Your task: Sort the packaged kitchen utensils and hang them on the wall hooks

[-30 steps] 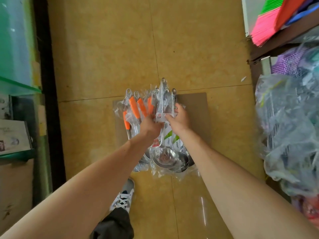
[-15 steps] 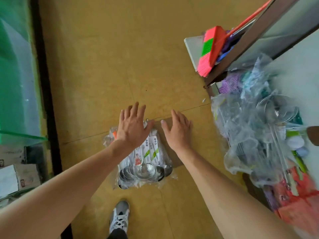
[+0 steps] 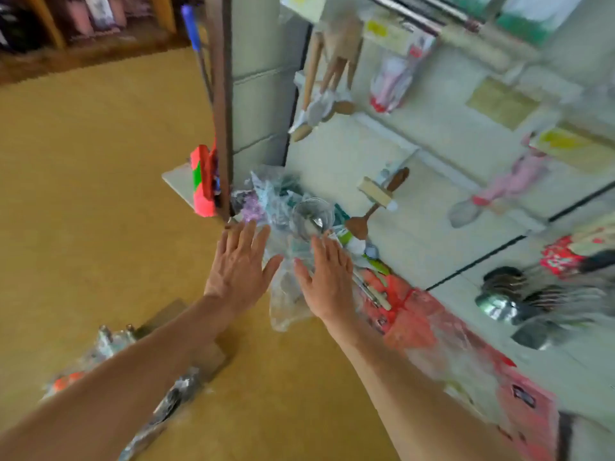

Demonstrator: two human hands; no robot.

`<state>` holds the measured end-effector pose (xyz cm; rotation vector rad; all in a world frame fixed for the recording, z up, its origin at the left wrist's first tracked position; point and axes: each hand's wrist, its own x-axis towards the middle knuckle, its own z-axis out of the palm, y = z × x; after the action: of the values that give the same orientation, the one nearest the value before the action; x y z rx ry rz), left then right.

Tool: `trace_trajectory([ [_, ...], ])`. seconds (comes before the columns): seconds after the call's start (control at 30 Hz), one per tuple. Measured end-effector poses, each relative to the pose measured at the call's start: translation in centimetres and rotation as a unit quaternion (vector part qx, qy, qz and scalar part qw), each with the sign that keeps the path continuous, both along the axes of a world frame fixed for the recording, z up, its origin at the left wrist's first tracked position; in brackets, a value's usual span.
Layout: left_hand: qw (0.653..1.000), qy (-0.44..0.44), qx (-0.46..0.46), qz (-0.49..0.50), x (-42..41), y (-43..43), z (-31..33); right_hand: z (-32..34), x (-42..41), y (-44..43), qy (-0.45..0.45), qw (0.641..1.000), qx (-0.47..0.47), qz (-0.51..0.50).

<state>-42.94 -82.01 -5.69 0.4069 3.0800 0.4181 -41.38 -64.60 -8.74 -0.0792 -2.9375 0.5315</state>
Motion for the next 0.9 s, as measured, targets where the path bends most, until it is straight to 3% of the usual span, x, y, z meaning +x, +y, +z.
trace_trajectory([
  [0.4, 0.971, 0.015, 0.050, -0.234, 8.8, 35.5, 5.4, 5.7, 15.3, 33.4, 0.046, 0.976, -0.035, -0.210],
  [0.8, 0.927, -0.064, 0.015, -0.370, 15.8, 57.1, 3.8, 5.0, 24.5, 53.1, 0.070, 0.939, -0.046, -0.334],
  [0.9, 0.917, -0.111, 0.062, -0.377, 16.9, 62.3, 2.9, 5.5, 24.5, 57.3, 0.076, 0.924, -0.078, -0.366],
])
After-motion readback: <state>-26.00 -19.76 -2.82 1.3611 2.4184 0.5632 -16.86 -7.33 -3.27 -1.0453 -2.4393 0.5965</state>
